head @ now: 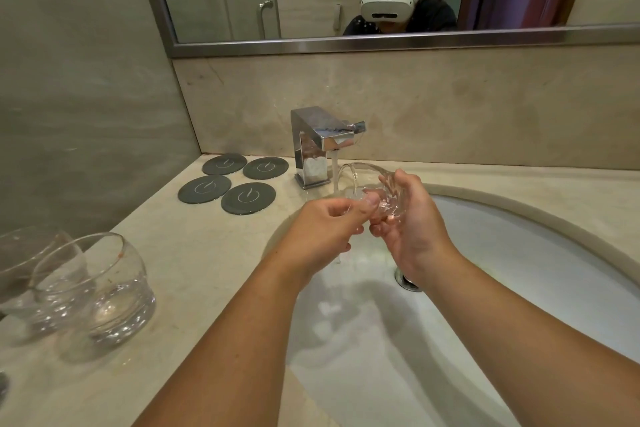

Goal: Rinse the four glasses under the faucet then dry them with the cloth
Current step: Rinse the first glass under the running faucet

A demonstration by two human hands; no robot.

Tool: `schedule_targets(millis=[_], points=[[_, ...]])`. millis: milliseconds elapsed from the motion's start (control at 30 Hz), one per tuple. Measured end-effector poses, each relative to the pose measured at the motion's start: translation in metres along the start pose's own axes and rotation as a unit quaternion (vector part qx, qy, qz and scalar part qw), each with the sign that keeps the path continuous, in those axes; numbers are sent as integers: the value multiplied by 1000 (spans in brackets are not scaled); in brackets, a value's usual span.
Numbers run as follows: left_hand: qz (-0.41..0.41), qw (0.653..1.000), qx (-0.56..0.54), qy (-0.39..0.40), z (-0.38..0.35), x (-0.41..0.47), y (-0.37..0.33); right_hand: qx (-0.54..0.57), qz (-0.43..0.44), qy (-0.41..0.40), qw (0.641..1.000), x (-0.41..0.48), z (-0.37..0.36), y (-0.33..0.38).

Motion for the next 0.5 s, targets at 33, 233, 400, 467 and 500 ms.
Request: schedule_targets(millis=[33,233,400,467,500], points=[[-9,1000,2,-9,2,1,0,2,1,4,1000,-1,-1,1],[-38,999,14,-4,1,2,-1,-39,-42,11,998,0,0,-9],[-20,999,24,23,-3,1,3,-35,-35,-33,998,3,9,-10],[-18,1000,9,9,-1,4,4,-32,-3,-54,998,4,12,-5],[-19,1000,-1,0,0,5,3,-37,15,-59,997,4,13,-2]])
Point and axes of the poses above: each hand's wrist, its own x-axis towards the middle knuckle, its own z-axis out of the back of the hand, y = z × x, the point moved 8 cm from there along x, towards the middle knuckle, and after that the axes turned 11 degrees about -y, right-handed, at the moved point
